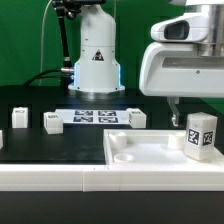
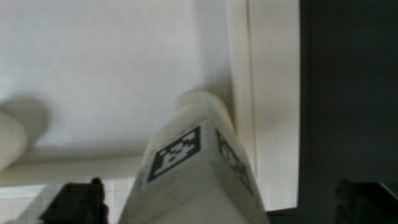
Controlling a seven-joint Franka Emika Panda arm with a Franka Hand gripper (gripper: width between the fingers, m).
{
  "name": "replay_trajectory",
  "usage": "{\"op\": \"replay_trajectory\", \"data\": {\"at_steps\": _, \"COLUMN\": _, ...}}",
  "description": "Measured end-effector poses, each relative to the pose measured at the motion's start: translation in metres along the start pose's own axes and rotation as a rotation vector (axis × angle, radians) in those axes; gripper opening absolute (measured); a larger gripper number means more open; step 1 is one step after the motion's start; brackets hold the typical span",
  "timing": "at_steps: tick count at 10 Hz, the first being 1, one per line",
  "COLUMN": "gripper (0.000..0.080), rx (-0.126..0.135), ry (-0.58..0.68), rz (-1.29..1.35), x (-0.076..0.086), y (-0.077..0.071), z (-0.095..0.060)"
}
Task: Assemble one leg
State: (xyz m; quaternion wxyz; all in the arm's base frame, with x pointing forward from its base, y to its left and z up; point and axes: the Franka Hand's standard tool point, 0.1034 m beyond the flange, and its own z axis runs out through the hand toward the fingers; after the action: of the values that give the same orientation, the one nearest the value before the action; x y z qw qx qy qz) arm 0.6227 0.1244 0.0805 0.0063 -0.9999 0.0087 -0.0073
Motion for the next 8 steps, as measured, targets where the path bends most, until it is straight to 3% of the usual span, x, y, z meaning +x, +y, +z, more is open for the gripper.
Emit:
{"op": "replay_trajectory", "data": {"at_steps": 6, "gripper": 0.0649, "rx": -0.011, "ry": 0.000, "rz": -0.405, "x": 0.0010, "y": 0.0057, "z": 0.0001}}
{"op": "replay_trajectory", "data": {"at_steps": 7, "gripper": 0.0507, "rx": -0.011, "ry": 0.000, "rz": -0.392, "x": 0.0010, "y": 0.0056, "z": 0.0002}}
{"op": "replay_trajectory", "data": {"at_steps": 8, "gripper": 0.0507, "rx": -0.011, "ry": 0.000, "rz": -0.392, "x": 0.0009, "y": 0.0057, "z": 0.0002}}
